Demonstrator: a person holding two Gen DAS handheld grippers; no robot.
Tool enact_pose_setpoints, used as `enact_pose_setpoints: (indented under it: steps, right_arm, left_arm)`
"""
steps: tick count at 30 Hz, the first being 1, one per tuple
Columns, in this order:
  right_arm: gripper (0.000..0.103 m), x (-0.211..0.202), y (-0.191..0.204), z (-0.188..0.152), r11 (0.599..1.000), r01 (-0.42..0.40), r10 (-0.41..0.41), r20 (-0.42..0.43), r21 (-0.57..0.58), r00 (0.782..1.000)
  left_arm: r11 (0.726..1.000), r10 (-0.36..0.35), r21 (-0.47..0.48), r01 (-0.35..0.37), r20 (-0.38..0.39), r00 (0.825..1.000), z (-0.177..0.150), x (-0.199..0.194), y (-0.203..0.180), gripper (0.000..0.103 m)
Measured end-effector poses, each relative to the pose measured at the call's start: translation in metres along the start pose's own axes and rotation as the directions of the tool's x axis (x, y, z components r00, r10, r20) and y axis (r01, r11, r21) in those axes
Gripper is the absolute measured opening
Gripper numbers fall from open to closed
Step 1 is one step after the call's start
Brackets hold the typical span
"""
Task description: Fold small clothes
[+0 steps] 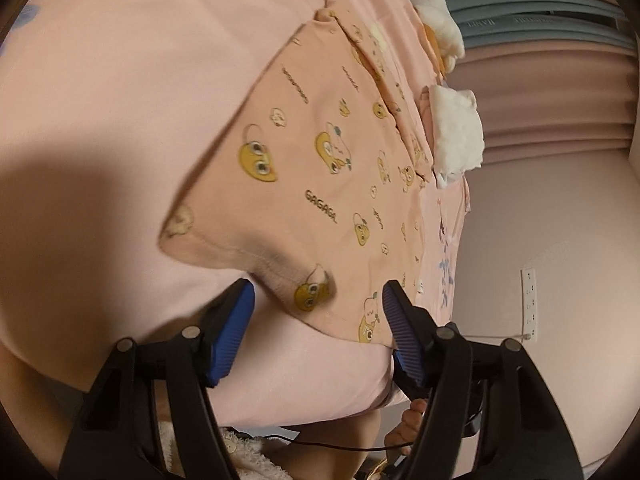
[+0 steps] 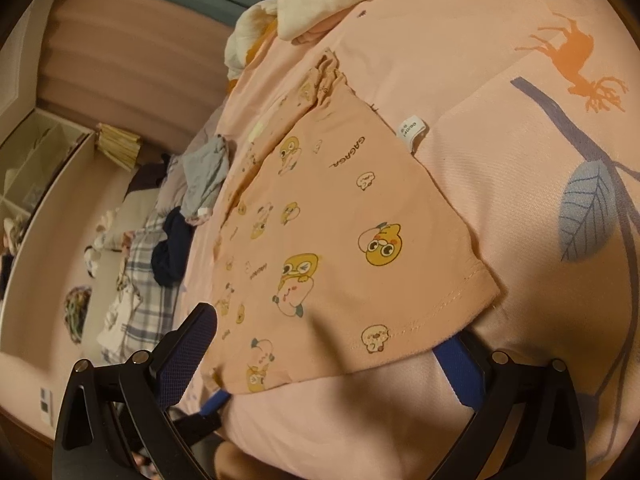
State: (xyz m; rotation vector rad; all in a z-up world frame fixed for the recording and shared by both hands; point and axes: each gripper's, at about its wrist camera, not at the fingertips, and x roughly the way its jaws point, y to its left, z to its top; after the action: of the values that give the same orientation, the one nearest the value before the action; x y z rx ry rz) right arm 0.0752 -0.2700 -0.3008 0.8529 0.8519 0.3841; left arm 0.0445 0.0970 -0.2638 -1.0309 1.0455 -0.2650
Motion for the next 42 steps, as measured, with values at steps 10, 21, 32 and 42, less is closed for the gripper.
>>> enact_pose_setpoints:
  steps: [10, 21, 32, 42]
  right_arm:
    - [0.102, 0.002, 0.001, 0.000, 1.000, 0.001, -0.001, 0.001, -0.016, 1.000]
    - [0.102, 0.001, 0.002, -0.002, 0.999, 0.008, -0.008, 0.009, -0.049, 1.000]
    - [0.102, -0.003, -0.007, 0.007, 0.996, -0.070, 0.070, 0.000, 0.061, 0.998]
    - [0.102, 0.002, 0.001, 0.003, 0.999, -0.034, 0.034, 0.004, -0.001, 0.999]
  left_arm:
    - [0.981, 0.145, 0.091, -0.171, 0.242, 0.959, 0.007, 0.007, -0.019, 0.071]
    - [0.999, -0.038, 0.007, 0.037, 0.196, 0.980, 0.010, -0.020, -0.025, 0.065]
    - [0.996, 0.076, 0.027, -0.079, 0.093, 0.993, -0.020, -0.001, -0.014, 0.063]
    - [0.995, 0.064, 0.064, -0.074, 0.153, 0.986, 0.003, 0.028, -0.027, 0.065]
